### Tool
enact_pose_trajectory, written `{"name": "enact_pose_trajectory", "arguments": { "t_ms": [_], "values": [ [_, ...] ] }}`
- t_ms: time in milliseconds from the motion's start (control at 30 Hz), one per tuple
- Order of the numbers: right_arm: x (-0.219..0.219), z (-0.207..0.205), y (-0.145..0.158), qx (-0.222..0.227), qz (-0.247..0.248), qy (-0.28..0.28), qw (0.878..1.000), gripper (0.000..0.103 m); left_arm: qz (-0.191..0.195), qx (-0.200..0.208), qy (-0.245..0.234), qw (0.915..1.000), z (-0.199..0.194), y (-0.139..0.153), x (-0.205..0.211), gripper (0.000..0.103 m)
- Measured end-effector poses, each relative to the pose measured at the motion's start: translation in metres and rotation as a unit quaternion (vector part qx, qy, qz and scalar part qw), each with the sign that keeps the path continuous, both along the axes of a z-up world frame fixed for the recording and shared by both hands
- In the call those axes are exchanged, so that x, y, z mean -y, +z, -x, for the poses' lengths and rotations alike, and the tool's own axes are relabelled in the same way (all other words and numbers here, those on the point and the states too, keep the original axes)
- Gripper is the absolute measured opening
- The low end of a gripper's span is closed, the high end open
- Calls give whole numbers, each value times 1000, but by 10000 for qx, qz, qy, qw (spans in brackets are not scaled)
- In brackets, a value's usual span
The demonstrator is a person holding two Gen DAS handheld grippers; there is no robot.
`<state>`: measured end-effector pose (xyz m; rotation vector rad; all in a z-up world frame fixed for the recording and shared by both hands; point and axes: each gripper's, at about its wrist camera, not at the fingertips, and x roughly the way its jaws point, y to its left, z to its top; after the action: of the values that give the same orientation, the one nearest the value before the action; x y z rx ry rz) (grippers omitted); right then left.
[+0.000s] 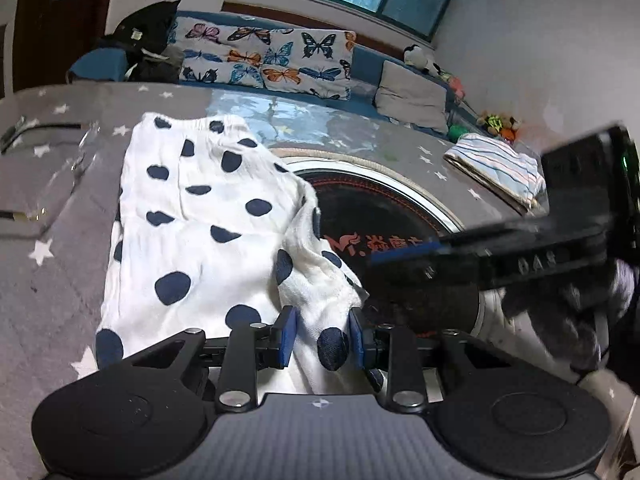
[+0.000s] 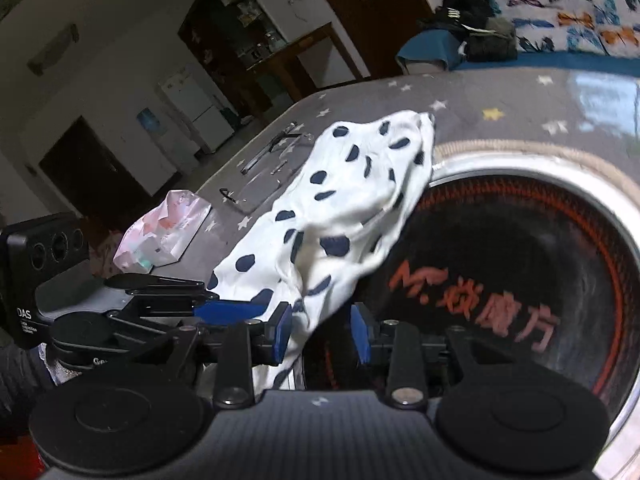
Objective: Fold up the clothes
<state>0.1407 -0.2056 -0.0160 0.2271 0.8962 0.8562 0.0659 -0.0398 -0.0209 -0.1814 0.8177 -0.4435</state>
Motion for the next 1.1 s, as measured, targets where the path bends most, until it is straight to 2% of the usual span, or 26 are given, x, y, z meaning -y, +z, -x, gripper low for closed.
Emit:
{"name": "enact_pose_trajectory", "arguments": {
  "t_ms": [100,200,333,400,433,533,700,800,833,900,967,1100],
  "values": [
    [-1,3,-4,-108,-101,-83,9999,33,219,10,-113,9997,3,3,-3,38],
    [-1,5,-9,-216,-202,-166,9994,33,271,69,-219,9994,8,11,-7,39],
    [-2,9,-15,-360,-337,-276,9984,31,284,255,-30,9993,13,21,-21,39],
    [-3,11,-16,-384,-344,-336,9981,19,279,278,234,9990,10,21,-32,39],
    [-2,14,-14,-345,-308,-424,9980,13,263,256,355,9987,8,20,-37,39],
    [0,24,-6,-174,-131,-670,9975,6,-59,169,592,9981,2,13,-43,37],
    [5,47,16,401,565,-1026,9923,5,-444,198,701,9964,2,3,-46,35],
    [5,55,15,499,963,-1100,9880,4,-607,300,695,9953,4,2,-47,35],
    [5,56,11,497,1099,-1147,9860,1,-674,335,673,9949,4,2,-47,36],
    [8,54,3,409,1338,-1265,9821,1,-773,386,645,9942,4,1,-46,36],
    [17,52,0,284,1307,-1432,9806,2,-743,374,626,9946,4,3,-47,37],
    [16,55,19,646,1016,-1390,9830,5,-664,510,586,9948,8,13,-44,40]
  ]
}}
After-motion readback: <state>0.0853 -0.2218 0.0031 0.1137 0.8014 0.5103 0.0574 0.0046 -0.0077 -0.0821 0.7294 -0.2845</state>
